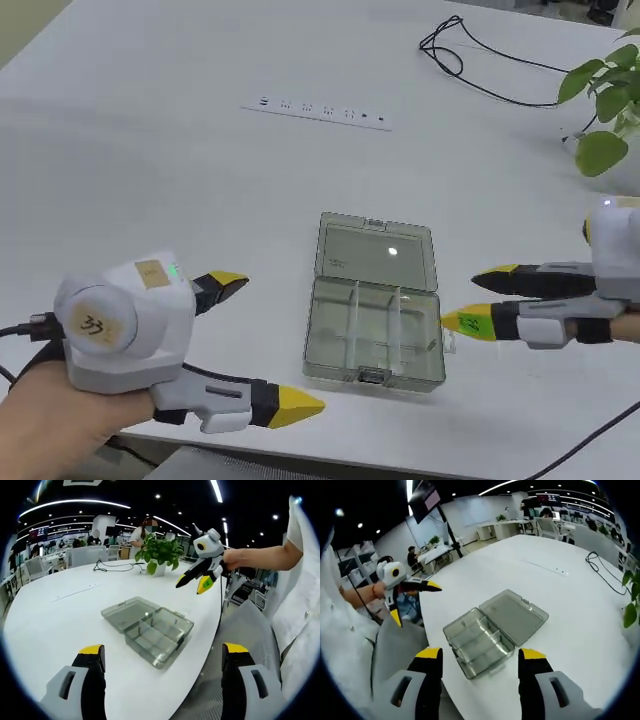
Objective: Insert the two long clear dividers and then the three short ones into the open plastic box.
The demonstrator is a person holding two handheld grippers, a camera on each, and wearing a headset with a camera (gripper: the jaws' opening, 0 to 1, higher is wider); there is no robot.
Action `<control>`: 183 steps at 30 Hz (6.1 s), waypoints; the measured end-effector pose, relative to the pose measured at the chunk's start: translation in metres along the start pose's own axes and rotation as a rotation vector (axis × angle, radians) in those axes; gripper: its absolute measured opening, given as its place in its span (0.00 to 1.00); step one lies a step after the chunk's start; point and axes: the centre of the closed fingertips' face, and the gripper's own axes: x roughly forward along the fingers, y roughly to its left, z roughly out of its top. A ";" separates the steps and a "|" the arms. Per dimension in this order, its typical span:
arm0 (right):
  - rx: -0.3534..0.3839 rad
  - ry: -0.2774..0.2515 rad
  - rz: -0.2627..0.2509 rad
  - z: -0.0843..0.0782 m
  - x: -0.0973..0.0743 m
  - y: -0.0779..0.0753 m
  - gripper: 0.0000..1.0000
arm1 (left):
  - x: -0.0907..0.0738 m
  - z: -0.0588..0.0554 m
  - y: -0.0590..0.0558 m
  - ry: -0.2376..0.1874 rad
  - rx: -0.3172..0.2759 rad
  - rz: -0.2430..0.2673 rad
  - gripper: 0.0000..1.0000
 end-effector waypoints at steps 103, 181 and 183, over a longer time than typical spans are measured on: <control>-0.725 0.238 -0.150 0.011 0.001 0.043 0.33 | 0.039 0.063 -0.037 -0.103 -0.246 -0.181 0.78; -0.548 0.071 0.192 0.065 -0.025 0.109 0.25 | 0.039 0.064 -0.086 -0.115 -0.110 -0.426 0.00; -0.543 0.081 0.234 0.064 -0.025 0.112 0.23 | 0.037 0.066 -0.088 -0.122 -0.071 -0.437 0.00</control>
